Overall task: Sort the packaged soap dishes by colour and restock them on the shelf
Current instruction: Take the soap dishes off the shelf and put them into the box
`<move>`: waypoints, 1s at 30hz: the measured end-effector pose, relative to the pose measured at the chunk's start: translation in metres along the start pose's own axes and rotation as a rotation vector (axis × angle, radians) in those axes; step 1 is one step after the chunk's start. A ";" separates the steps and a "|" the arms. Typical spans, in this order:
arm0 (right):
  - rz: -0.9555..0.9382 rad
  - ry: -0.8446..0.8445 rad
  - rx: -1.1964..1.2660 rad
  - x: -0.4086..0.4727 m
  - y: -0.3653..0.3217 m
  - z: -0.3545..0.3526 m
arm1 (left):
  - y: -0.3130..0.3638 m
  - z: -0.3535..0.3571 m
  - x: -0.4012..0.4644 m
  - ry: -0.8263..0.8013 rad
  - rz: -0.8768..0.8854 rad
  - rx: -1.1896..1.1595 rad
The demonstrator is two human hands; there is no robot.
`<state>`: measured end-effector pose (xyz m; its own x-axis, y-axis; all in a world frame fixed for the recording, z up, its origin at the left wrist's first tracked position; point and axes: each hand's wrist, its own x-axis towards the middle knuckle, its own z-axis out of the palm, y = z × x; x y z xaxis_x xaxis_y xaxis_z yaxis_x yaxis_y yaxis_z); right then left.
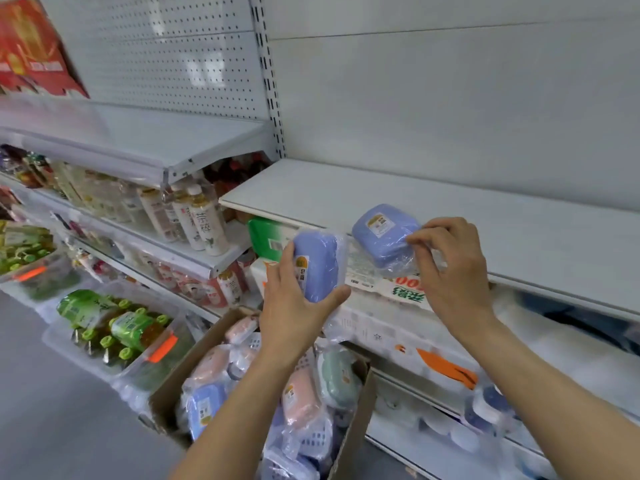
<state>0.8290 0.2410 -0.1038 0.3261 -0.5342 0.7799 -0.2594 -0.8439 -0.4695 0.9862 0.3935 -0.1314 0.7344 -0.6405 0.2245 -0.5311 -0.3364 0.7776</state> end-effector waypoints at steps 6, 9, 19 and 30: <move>0.004 -0.237 0.236 -0.034 -0.051 0.108 | -0.103 -0.049 -0.017 0.053 -0.302 -0.005; 0.167 -0.385 0.329 -0.067 -0.057 0.157 | -0.150 -0.060 -0.027 0.033 -0.474 -0.010; 0.441 -1.346 0.050 -0.192 -0.008 0.259 | -0.295 -0.008 -0.029 -0.499 -0.522 0.296; 0.120 -1.168 -0.102 -0.150 -0.002 0.204 | -0.213 -0.009 -0.023 -0.346 -0.335 0.324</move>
<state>0.9659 0.3130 -0.3041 0.9154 -0.3759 -0.1439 -0.3996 -0.8055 -0.4376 1.0866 0.4864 -0.2970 0.7326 -0.6330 -0.2504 -0.4361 -0.7188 0.5414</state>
